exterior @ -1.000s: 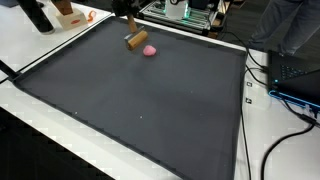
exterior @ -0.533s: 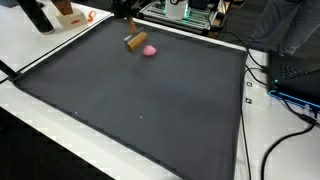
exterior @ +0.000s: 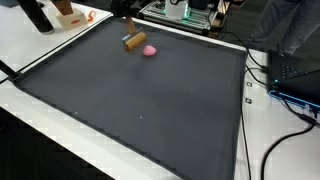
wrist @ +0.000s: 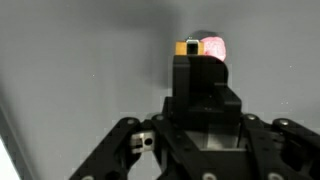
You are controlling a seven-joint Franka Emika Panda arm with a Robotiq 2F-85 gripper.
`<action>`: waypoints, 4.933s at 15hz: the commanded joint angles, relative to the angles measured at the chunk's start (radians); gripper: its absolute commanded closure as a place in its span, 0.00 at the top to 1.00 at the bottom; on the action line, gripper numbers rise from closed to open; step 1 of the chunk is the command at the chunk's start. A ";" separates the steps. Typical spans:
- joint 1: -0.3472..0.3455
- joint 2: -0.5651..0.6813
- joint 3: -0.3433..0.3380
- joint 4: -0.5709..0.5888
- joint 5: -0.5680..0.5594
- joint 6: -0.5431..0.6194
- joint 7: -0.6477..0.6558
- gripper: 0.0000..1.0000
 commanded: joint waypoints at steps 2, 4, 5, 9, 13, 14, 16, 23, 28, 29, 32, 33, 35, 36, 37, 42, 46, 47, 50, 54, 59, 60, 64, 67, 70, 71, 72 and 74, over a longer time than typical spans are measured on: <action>0.012 -0.078 0.039 -0.029 -0.063 0.001 0.095 0.24; 0.022 -0.111 0.062 -0.040 -0.091 -0.001 0.127 0.24; 0.029 -0.130 0.077 -0.047 -0.109 0.000 0.146 0.24; 0.058 -0.184 0.160 -0.066 -0.217 0.001 0.278 0.24; 0.086 -0.177 0.264 -0.048 -0.333 -0.030 0.445 0.24; 0.092 -0.162 0.292 -0.036 -0.367 -0.043 0.494 0.24; 0.097 -0.129 0.344 -0.013 -0.446 -0.077 0.607 0.24; 0.159 0.009 0.422 0.079 -0.610 -0.243 0.856 0.24; 0.212 0.106 0.396 0.155 -0.599 -0.305 0.876 0.24; 0.221 0.121 0.392 0.167 -0.596 -0.306 0.875 0.24; 0.244 0.165 0.378 0.200 -0.595 -0.302 0.873 0.24; 0.251 0.179 0.372 0.210 -0.594 -0.304 0.873 0.24; 0.264 0.201 0.361 0.227 -0.591 -0.305 0.874 0.24; 0.270 0.210 0.356 0.234 -0.591 -0.305 0.878 0.24; 0.275 0.219 0.350 0.240 -0.590 -0.304 0.880 0.24; 0.288 0.263 0.318 0.271 -0.580 -0.303 0.872 0.24; 0.293 0.281 0.298 0.287 -0.567 -0.299 0.861 0.24; 0.293 0.284 0.295 0.289 -0.563 -0.300 0.858 0.24; 0.290 0.287 0.287 0.294 -0.546 -0.297 0.845 0.24; 0.282 0.280 0.276 0.293 -0.512 -0.294 0.815 0.24; 0.271 0.249 0.260 0.274 -0.458 -0.283 0.770 0.24; 0.269 0.241 0.257 0.270 -0.446 -0.281 0.760 0.24; 0.254 0.188 0.242 0.246 -0.399 -0.270 0.713 0.24; 0.238 0.137 0.232 0.224 -0.358 -0.266 0.666 0.24; 0.215 0.071 0.219 0.191 -0.308 -0.263 0.599 0.24; 0.203 0.042 0.212 0.171 -0.289 -0.258 0.566 0.24; 0.192 0.015 0.205 0.155 -0.267 -0.252 0.536 0.24; 0.167 -0.047 0.184 0.118 -0.220 -0.246 0.463 0.24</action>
